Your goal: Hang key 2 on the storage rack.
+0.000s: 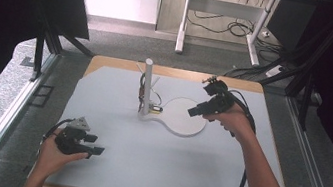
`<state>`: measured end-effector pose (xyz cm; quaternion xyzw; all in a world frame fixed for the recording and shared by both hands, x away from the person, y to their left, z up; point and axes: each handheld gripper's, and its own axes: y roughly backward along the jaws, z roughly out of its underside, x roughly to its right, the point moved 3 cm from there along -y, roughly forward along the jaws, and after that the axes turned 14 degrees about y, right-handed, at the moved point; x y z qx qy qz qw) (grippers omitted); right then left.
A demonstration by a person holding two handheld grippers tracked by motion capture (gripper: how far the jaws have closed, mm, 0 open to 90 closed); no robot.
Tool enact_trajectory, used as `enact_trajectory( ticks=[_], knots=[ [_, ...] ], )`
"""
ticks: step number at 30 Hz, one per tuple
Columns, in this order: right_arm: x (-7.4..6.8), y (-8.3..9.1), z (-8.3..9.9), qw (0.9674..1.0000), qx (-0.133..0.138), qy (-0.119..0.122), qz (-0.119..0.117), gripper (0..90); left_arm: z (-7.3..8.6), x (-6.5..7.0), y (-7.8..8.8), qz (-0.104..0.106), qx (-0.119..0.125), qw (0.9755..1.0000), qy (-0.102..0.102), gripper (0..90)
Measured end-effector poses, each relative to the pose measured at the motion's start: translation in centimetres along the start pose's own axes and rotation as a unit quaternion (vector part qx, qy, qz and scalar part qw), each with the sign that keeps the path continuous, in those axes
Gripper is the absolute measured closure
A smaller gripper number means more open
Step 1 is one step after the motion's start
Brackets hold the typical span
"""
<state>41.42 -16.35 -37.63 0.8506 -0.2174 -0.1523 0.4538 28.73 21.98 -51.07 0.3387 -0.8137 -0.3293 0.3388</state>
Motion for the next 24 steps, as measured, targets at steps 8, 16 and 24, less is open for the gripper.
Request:
enact_trajectory(
  ticks=[8, 16, 24],
  knots=[
    [-1.4, -0.6, 5.7, 0.9991, 0.041, 0.0, -0.005, 49.6, 0.0, 0.1, -0.4, -0.003, -0.008, 1.0, -0.002, 42.1],
    [-2.4, -3.0, 9.3, 0.9984, 0.049, -0.005, -0.027, 48.5, 0.0, 0.1, -0.5, -0.004, -0.007, 1.0, 0.0, 42.1],
    [-2.4, -3.3, 9.8, 0.9974, 0.071, -0.005, 0.01, 45.2, -0.1, 0.0, -0.4, -0.006, -0.006, 1.0, 0.0, 41.7]
  ],
)
